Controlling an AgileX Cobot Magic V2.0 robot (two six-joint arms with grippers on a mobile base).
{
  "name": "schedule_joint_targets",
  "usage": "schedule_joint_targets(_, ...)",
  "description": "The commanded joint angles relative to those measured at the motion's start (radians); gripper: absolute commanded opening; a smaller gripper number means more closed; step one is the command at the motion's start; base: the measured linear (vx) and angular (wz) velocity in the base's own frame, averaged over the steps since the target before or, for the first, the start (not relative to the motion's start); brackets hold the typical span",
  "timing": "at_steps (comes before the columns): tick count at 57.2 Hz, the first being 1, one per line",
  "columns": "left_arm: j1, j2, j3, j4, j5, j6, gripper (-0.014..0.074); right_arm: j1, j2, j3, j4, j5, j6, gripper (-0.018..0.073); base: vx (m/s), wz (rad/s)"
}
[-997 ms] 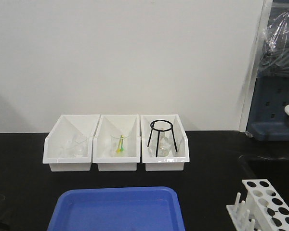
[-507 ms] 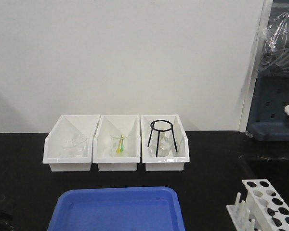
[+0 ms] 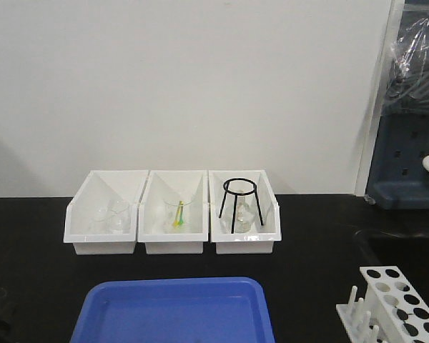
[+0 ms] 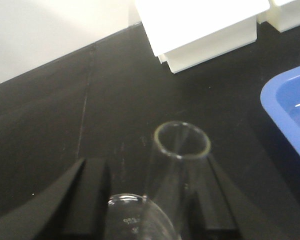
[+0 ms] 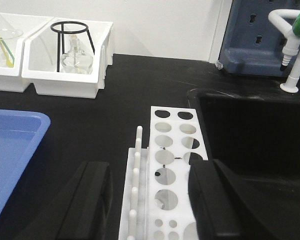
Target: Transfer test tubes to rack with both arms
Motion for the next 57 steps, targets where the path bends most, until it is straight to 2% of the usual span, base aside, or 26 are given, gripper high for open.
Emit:
schedule_joint_targets(1, -0.008, -0.03, -0.023, -0.003, -0.075, -0.012, 0.0302, -0.006, 0.0, -0.036, -0.001, -0.09, 0.0, 0.0431, 0.0, 0.0)
schedule_joint_targets(12, -0.008, -0.048, -0.023, -0.004, -0.075, -0.013, 0.0105, -0.006, 0.0, -0.036, -0.001, -0.09, 0.0, 0.0431, 0.0, 0.0)
schedule_joint_targets(23, -0.008, -0.114, -0.023, -0.046, -0.074, -0.013, -0.0006, -0.006, 0.0, -0.036, -0.001, -0.09, 0.0, 0.0431, 0.0, 0.0)
schedule_joint_targets(32, -0.008, -0.199, -0.023, -0.123, -0.074, -0.013, -0.0006, -0.006, 0.0, -0.036, -0.001, -0.093, 0.0, 0.0431, 0.0, 0.0)
schedule_joint_targets(43, -0.008, -0.295, -0.031, -0.144, -0.045, -0.015, -0.0005, -0.006, 0.0, -0.036, -0.001, -0.097, 0.0, 0.0431, 0.0, 0.0)
schedule_joint_targets(52, -0.008, -0.348, -0.095, -0.143, 0.062, -0.069, -0.0004, -0.006, 0.0, -0.036, -0.001, -0.097, 0.0, 0.0431, 0.0, 0.0)
schedule_joint_targets(57, -0.009, -0.356, -0.153, -0.139, 0.139, -0.15, -0.0004, -0.006, 0.0, -0.036, -0.001, -0.096, 0.0, 0.0431, 0.0, 0.0)
